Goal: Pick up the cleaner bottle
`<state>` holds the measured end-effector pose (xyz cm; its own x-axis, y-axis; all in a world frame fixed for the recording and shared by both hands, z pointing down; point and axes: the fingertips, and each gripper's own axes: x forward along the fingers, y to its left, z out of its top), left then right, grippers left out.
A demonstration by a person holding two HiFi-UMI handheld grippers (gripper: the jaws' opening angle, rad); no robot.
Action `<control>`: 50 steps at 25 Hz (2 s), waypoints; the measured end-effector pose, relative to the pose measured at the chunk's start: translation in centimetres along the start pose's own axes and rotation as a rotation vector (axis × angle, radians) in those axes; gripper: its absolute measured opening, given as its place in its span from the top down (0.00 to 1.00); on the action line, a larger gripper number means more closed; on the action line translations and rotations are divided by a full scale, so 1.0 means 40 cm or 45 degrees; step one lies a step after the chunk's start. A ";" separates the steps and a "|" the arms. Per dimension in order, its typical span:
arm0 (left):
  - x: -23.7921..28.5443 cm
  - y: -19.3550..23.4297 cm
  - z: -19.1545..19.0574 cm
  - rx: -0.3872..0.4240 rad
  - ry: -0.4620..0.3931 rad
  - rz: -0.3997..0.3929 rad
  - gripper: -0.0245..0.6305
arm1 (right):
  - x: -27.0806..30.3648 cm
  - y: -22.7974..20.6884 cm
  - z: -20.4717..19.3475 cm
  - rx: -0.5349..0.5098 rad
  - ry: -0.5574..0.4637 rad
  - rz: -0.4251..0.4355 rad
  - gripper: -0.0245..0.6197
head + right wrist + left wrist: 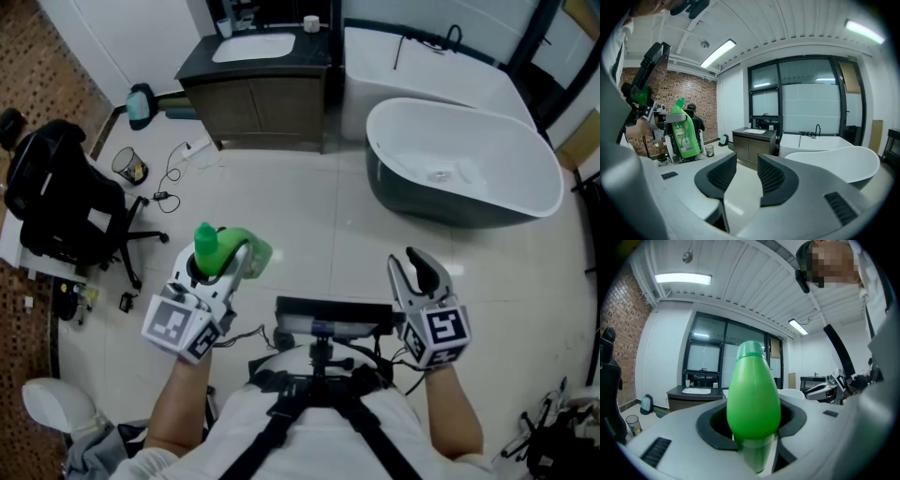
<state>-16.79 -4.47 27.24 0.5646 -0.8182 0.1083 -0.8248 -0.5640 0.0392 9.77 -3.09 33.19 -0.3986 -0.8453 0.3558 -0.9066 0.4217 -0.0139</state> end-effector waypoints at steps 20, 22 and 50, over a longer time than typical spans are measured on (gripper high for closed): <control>-0.058 -0.033 -0.056 -0.026 0.058 0.017 0.69 | -0.015 0.000 0.015 -0.003 0.013 -0.020 0.73; -0.059 -0.026 -0.060 -0.023 0.065 0.028 0.69 | -0.014 -0.015 0.015 0.007 0.025 -0.043 0.74; 0.030 0.016 -0.088 0.010 0.121 0.020 0.69 | 0.026 -0.099 0.012 0.033 0.125 -0.168 0.76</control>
<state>-16.74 -5.41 30.87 0.5461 -0.8128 0.2028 -0.8330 -0.5525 0.0287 12.88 -5.79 33.17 -0.2613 -0.8561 0.4459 -0.9541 0.2991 0.0152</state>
